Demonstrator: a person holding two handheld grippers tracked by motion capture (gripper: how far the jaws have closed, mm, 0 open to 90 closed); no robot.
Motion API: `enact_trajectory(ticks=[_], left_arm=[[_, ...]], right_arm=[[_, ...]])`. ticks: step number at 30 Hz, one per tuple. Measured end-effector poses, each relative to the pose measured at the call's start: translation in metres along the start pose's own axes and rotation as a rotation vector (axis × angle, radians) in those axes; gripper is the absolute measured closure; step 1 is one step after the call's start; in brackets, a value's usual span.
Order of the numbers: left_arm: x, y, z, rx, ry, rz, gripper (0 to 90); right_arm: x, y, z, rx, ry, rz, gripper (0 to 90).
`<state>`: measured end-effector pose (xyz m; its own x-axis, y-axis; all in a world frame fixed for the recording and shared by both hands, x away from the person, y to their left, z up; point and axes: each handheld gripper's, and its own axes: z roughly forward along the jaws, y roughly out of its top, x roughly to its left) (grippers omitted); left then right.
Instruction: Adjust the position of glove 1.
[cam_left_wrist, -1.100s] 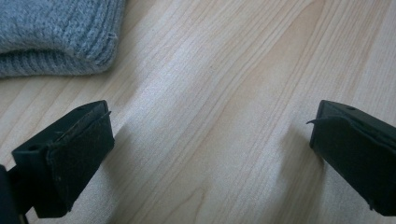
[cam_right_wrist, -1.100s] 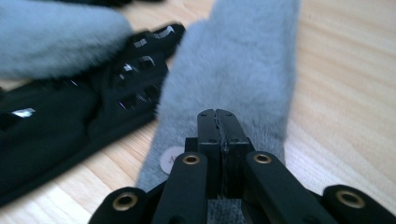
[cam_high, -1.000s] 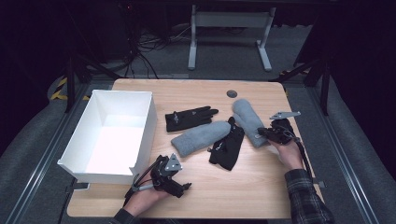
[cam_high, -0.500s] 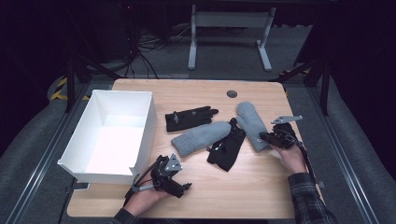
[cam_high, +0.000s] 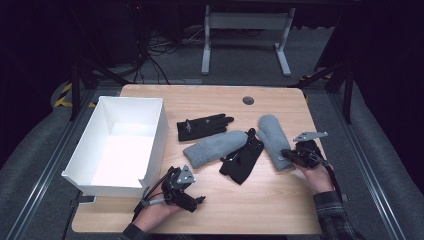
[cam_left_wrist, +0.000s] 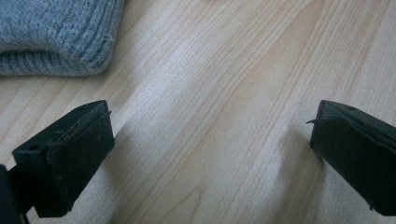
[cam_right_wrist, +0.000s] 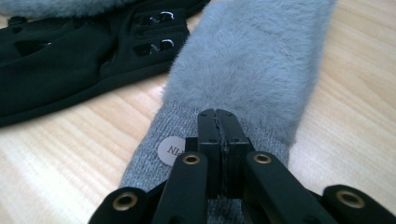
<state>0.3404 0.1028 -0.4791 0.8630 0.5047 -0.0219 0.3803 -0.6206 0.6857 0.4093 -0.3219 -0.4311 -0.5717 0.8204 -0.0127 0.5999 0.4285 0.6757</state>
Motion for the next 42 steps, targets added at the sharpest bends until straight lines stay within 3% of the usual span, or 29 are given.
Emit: enact_trajectory(ticks=[12,27,37,42], left_arm=[[-0.001,0.000,0.000,0.000,0.001,-0.003,0.1],[-0.001,0.000,0.000,0.000,0.002,-0.005,0.1],[-0.001,0.000,0.000,0.000,0.002,-0.005,0.1],[-0.001,0.000,0.000,0.000,0.004,-0.003,0.1]], right_arm=[[0.006,-0.014,-0.015,0.016,0.012,0.006,90.0],[0.021,-0.034,-0.035,0.032,0.040,-0.023,90.0],[0.038,-0.044,-0.045,0.037,0.090,-0.062,90.0],[0.048,-0.044,-0.046,0.040,0.148,-0.090,90.0]])
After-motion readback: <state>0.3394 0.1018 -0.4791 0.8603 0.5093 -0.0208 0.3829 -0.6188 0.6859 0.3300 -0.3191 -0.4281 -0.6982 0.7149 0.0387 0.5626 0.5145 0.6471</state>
